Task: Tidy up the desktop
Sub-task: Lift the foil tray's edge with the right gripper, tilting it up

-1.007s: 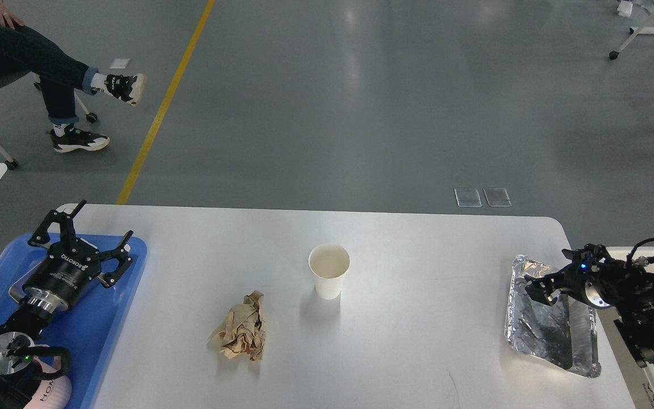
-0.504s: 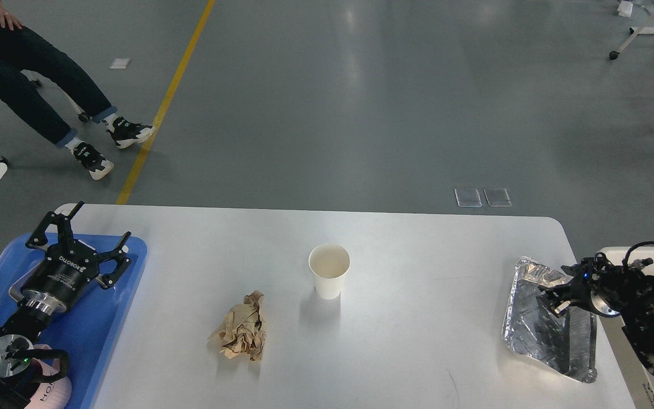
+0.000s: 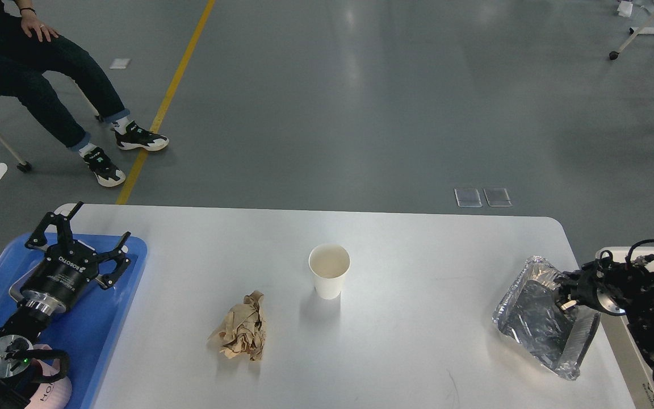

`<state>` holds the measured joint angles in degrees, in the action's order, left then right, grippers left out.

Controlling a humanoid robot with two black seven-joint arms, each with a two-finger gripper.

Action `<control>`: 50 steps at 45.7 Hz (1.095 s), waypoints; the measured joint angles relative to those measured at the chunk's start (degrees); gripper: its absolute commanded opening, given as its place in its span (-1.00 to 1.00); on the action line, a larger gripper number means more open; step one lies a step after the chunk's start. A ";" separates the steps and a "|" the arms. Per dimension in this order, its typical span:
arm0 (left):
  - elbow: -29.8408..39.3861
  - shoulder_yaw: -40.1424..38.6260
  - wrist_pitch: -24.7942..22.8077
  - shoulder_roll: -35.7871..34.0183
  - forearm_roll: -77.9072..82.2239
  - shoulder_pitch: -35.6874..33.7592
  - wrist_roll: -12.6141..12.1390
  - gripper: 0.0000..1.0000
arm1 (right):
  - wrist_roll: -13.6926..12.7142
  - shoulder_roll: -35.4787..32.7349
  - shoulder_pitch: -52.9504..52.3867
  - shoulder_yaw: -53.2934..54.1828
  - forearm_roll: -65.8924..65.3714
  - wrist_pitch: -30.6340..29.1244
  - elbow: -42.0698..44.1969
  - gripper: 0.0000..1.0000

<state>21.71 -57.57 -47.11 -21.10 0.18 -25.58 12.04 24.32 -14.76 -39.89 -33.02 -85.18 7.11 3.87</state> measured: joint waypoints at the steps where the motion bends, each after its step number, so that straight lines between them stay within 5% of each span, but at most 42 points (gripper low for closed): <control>1: 0.00 0.00 0.00 0.00 0.00 0.00 0.00 0.94 | 0.04 0.00 0.05 -0.07 -0.03 -0.04 0.00 -0.74; 10: 0.00 -0.01 0.01 -0.08 0.00 -0.05 0.00 0.94 | 0.37 -0.19 0.32 -0.69 -0.12 -1.32 0.00 -1.00; 32: 0.00 -0.08 0.11 -0.01 0.17 -0.17 -0.08 0.94 | 3.82 -1.51 -2.25 -0.65 5.82 -13.87 0.23 -1.00; 50: 0.00 0.00 0.20 0.01 0.29 -0.18 -0.13 0.94 | 9.57 -1.67 -6.66 -0.46 17.94 -27.65 -0.48 -1.00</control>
<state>21.71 -57.57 -46.91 -21.09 0.47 -25.76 11.91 33.90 -16.43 -46.55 -33.49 -67.23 -20.54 3.40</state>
